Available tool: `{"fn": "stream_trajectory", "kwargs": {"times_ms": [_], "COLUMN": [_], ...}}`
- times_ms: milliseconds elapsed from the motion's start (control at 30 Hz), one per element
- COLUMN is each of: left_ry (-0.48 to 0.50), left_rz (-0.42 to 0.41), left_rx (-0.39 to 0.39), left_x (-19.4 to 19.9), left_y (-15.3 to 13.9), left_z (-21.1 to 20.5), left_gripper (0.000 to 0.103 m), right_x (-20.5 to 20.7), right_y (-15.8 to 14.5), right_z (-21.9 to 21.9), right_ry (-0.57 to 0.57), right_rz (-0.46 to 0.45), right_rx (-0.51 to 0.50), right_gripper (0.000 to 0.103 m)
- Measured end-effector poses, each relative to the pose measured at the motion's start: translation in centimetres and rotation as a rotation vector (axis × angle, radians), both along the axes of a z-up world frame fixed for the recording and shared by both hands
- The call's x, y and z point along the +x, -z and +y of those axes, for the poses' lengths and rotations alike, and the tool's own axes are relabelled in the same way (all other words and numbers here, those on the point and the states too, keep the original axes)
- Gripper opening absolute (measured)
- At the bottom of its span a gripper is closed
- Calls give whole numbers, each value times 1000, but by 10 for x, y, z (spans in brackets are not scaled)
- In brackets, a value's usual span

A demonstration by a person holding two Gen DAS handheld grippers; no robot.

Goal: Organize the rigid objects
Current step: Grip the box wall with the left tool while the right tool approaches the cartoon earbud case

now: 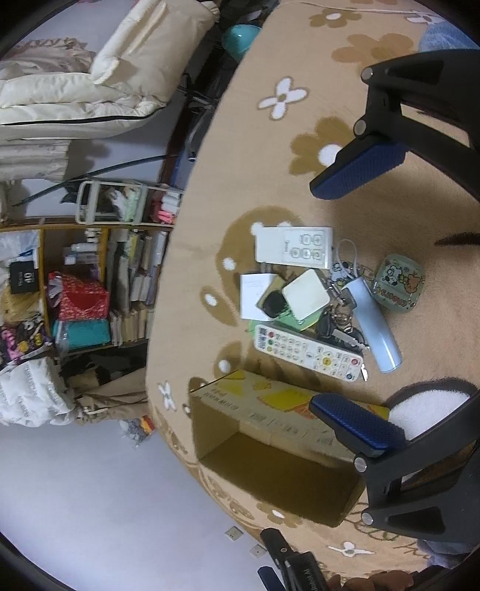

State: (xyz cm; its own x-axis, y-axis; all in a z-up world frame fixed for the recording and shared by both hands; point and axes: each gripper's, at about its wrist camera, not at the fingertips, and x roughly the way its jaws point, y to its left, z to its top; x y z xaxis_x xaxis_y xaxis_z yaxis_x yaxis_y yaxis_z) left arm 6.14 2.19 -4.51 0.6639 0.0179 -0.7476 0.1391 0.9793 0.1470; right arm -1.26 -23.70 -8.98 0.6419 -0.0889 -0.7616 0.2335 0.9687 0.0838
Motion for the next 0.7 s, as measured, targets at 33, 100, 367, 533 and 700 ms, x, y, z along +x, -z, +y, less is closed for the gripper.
{"fn": "stream_trajectory", "kwargs": {"times_ms": [33, 100, 367, 533, 700], "left_ry": [-4, -8, 1, 1, 10], "left_rz": [6, 23, 90, 124, 155], "left_rx": [-2, -3, 29, 47, 53], "left_x": [3, 7, 17, 26, 35], "left_y": [2, 7, 24, 34, 43], "left_z": [1, 3, 5, 3, 0], "left_gripper": [103, 103, 103, 99, 89], "right_x": [2, 4, 7, 8, 11], "right_y": [7, 12, 40, 49, 61], "right_z": [-1, -2, -26, -35, -32], "right_ry": [0, 0, 57, 86, 72], "right_rz": [22, 44, 149, 177, 226], "right_rx": [5, 5, 31, 63, 58], "right_gripper": [103, 103, 103, 103, 103]}}
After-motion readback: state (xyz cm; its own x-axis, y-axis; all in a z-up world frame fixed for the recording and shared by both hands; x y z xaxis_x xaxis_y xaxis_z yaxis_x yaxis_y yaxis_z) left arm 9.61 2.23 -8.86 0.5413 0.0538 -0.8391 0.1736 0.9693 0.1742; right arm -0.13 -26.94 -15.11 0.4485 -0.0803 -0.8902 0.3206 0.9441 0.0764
